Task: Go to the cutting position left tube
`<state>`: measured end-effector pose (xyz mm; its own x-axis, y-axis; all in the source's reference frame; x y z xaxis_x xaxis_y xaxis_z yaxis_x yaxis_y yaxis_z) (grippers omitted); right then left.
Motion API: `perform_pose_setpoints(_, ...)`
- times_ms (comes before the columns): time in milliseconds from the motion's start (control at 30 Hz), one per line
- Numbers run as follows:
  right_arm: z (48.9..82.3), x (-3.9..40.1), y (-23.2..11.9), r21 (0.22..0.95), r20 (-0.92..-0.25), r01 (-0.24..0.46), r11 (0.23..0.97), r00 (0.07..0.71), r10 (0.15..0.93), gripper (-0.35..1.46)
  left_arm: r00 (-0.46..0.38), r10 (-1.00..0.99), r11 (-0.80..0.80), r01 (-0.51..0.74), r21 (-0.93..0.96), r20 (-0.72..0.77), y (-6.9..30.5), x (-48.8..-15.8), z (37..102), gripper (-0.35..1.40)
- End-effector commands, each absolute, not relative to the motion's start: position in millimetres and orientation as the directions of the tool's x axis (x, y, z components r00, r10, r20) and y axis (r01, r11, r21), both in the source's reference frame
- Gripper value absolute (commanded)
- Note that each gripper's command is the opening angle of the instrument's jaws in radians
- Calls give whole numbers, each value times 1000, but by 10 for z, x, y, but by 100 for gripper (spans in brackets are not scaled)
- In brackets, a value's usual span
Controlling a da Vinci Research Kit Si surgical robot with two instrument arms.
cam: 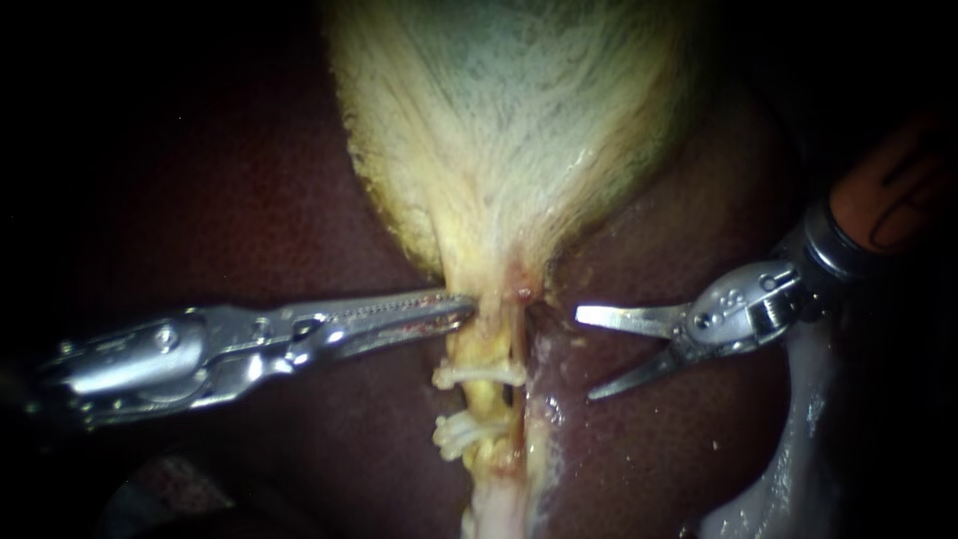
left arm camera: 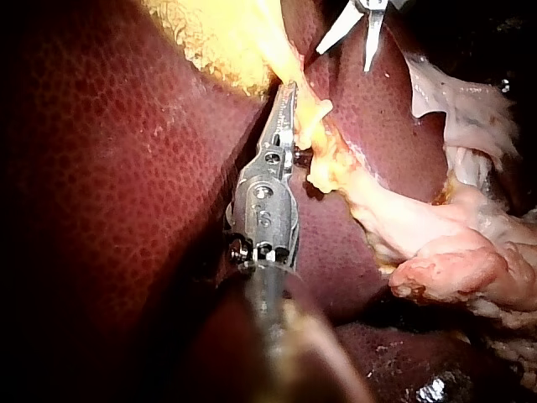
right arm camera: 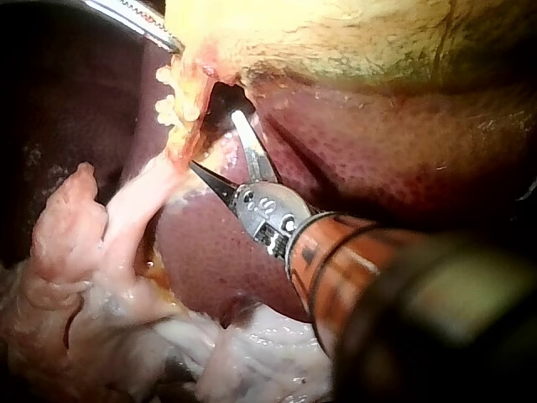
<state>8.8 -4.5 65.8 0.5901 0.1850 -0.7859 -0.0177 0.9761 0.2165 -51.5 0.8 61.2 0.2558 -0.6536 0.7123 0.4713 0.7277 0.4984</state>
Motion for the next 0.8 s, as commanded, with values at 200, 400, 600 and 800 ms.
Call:
perform_pose_setpoints(200,655,102,-57,246,-810,21,969,554,193,143,255,-655,728,467,502,711,11,-509,609,-1)
perform_pose_setpoints(400,661,138,-84,310,-815,45,950,527,241,143,251,-665,715,487,501,704,37,-483,602,-1)
perform_pose_setpoints(600,685,166,-111,358,-808,54,932,518,280,143,243,-671,706,500,502,701,49,-465,592,-1)
perform_pose_setpoints(800,710,172,-124,391,-780,72,917,555,289,140,243,-671,705,502,501,701,46,-466,587,-1)
